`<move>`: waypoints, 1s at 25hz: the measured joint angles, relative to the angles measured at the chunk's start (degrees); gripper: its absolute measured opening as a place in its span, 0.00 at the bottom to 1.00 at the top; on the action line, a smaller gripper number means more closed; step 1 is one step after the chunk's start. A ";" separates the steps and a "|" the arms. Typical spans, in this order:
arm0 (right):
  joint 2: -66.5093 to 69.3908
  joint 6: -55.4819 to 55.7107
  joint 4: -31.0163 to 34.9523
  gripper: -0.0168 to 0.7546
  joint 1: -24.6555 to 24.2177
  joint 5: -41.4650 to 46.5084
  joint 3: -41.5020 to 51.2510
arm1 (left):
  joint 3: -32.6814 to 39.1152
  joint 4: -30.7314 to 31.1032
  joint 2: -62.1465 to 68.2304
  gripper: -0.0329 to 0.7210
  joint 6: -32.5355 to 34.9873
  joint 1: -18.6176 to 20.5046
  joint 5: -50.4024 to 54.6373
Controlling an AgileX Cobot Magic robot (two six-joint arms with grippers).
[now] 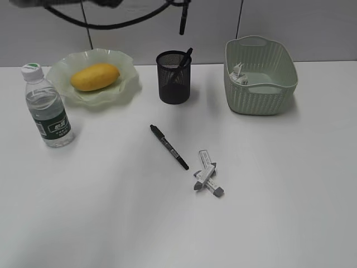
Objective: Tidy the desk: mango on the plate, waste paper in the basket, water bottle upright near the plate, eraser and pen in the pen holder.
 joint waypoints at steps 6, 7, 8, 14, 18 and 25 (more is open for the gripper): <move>0.00 0.00 0.00 0.51 0.00 0.00 0.00 | 11.76 -1.73 0.31 0.15 0.05 1.14 -22.31; 0.00 0.00 0.00 0.51 0.00 0.00 0.00 | 12.40 -1.58 0.44 0.15 0.19 1.33 -23.93; 0.00 0.00 0.00 0.51 0.00 0.00 0.00 | 12.93 -1.47 0.63 0.15 0.20 1.49 -25.19; 0.00 0.00 0.00 0.51 0.00 0.00 0.00 | 13.20 -2.51 3.53 0.15 9.99 1.79 -30.21; 0.00 0.00 0.00 0.51 0.00 0.00 0.00 | 13.20 -4.86 6.06 0.15 13.50 1.79 -36.68; 0.00 0.00 0.00 0.51 0.00 0.00 0.00 | 13.38 -11.77 9.75 0.15 13.94 2.16 -45.14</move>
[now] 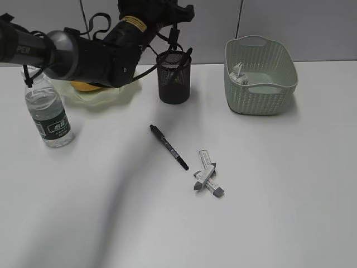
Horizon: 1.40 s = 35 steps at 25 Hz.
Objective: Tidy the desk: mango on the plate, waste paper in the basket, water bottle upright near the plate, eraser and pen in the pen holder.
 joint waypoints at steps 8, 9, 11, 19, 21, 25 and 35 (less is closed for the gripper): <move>0.00 0.00 0.00 0.51 0.00 0.00 0.00 | 0.21 -0.48 2.05 0.15 0.00 0.23 1.30; 0.00 0.00 0.00 0.51 0.00 0.00 0.00 | 0.21 -0.48 2.31 0.15 0.00 0.23 1.54; 0.00 0.00 0.00 0.51 0.00 0.00 0.00 | 0.21 -0.48 2.89 0.15 0.00 0.23 1.49; 0.00 0.00 0.00 0.51 0.00 0.00 0.00 | 0.21 -3.46 4.81 0.15 0.15 0.24 1.54; 0.00 0.00 0.00 0.51 0.00 0.00 0.00 | 0.21 -3.64 5.22 0.15 0.15 0.24 1.16; 0.00 0.00 0.00 0.51 0.00 0.00 0.00 | 0.21 -3.76 5.64 0.15 0.19 0.47 0.92; 0.00 0.00 0.00 0.51 0.00 0.00 0.00 | 0.21 -3.88 6.03 0.15 0.19 0.73 1.22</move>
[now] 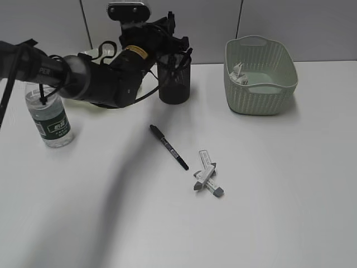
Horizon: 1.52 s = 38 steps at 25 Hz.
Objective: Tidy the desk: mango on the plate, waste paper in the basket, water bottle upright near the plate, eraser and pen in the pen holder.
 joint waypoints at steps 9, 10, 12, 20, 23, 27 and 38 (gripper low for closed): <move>0.00 0.00 0.00 0.51 0.00 0.00 0.00 | 0.00 0.00 0.53 0.46 0.00 0.00 -0.43; 0.00 0.00 0.00 0.51 0.00 0.00 0.00 | 0.00 0.00 0.53 0.53 0.00 0.00 -0.69; 0.00 0.00 0.00 0.51 0.00 0.00 0.00 | 0.00 0.00 0.53 0.65 -0.11 0.00 -1.07; 0.00 0.00 0.00 0.51 0.00 0.00 0.00 | 0.11 0.56 -2.44 0.76 -0.28 0.00 -0.51; 0.00 0.00 0.00 0.51 0.00 0.00 0.00 | 0.52 1.40 -5.98 0.76 -0.28 0.00 0.58; 0.00 0.00 0.00 0.51 0.00 0.00 0.00 | 1.87 4.20 -11.86 0.76 -0.34 0.07 10.63; 0.00 0.00 0.00 0.51 0.00 0.00 0.00 | 2.17 6.48 -28.16 0.70 -0.40 4.15 63.96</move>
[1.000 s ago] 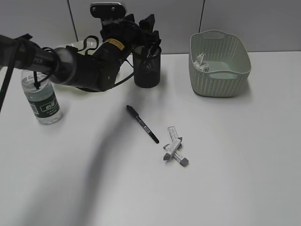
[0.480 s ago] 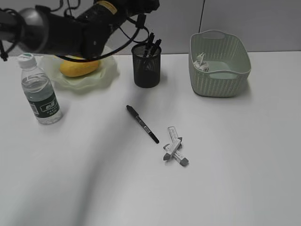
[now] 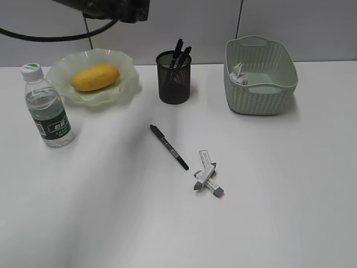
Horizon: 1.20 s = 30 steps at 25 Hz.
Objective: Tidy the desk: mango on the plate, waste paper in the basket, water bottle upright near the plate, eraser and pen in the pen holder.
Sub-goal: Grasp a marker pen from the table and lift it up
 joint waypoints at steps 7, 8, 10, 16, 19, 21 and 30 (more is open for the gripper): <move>0.00 0.00 0.00 0.51 0.00 0.00 0.00 | 0.00 0.92 -8.18 0.66 0.00 3.25 31.24; 0.00 0.00 0.00 0.51 0.00 0.00 0.00 | 0.00 1.38 -9.06 0.66 0.00 4.23 34.77; 0.00 0.00 0.00 0.51 0.00 0.00 0.00 | 0.00 1.38 -10.43 0.66 0.00 7.16 42.69; 0.00 0.00 0.00 0.51 0.00 0.00 0.00 | 1.02 2.83 -14.66 0.66 3.27 20.52 52.81; 0.00 0.00 0.00 0.51 0.00 0.00 0.00 | 5.69 2.83 -20.71 0.66 4.80 27.55 53.07; 0.00 0.00 0.00 0.51 0.00 0.00 0.00 | 10.37 2.96 -25.99 0.65 5.94 31.43 53.17; 0.00 0.00 0.00 0.51 0.00 0.00 0.00 | 37.18 -0.80 -59.00 0.65 6.70 34.52 45.51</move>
